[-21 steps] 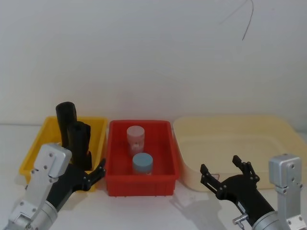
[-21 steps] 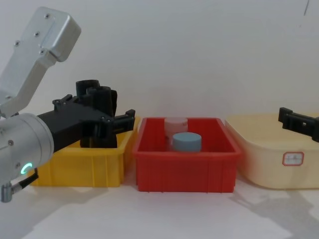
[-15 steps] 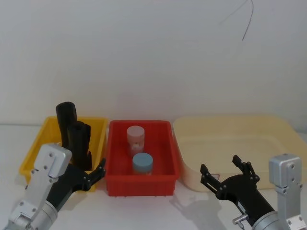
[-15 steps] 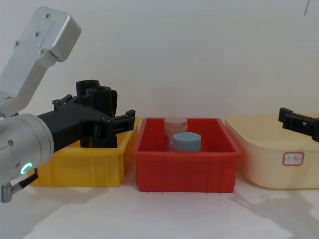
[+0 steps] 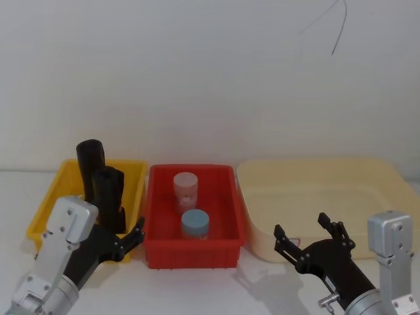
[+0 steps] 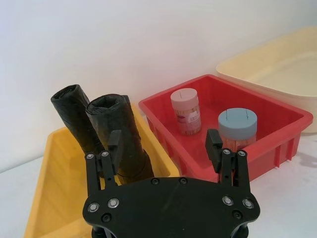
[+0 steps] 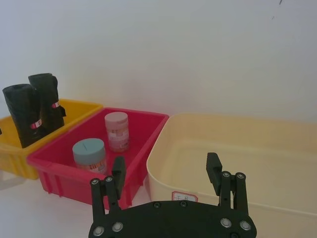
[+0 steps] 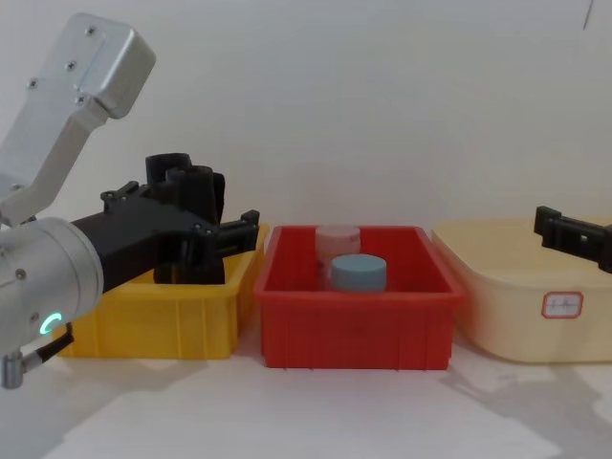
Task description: Pick up the garbage bag with the one hand and transfer it to the other hand.
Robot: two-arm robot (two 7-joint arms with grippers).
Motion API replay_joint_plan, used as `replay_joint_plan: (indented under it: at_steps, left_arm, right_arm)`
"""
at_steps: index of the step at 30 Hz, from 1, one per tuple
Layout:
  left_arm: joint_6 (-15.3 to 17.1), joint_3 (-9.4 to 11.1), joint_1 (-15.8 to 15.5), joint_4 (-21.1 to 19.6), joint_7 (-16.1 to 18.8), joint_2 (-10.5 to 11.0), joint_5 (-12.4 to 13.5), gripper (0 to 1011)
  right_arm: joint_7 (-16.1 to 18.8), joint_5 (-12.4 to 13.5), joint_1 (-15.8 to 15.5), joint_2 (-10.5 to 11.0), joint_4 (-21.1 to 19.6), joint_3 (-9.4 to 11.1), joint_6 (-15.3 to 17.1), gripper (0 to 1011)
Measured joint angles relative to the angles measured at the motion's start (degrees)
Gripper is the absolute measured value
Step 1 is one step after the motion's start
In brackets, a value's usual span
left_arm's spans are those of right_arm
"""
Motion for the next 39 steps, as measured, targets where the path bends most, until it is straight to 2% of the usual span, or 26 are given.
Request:
replay_joint_plan:
  at_steps: [9,15,28,34,39]
  left_arm:
    - [0.0,0.0,0.0,0.0,0.0,0.0,0.0,1001]
    - [0.1,-0.2,0.6,-0.4,0.8,0.3,0.9,1001]
    - [0.7,-2.4,2.8,-1.0,3.7,1.4,2.8,1001]
    - [1.1,-3.5,2.6,0.4,3.3,0.8,1.7,1001]
    - [1.3,-3.9,1.0,3.2,1.6,-0.5,-0.1,1001]
  right_arm:
    - [0.0,0.0,0.0,0.0,0.0,0.0,0.0,1000]
    - [0.0,0.0,0.0,0.0,0.0,0.0,0.0,1000]
    - [0.0,0.0,0.0,0.0,0.0,0.0,0.0,1000]
    - [0.0,0.0,0.0,0.0,0.0,0.0,0.0,1000]
    - [0.0,0.0,0.0,0.0,0.0,0.0,0.0,999]
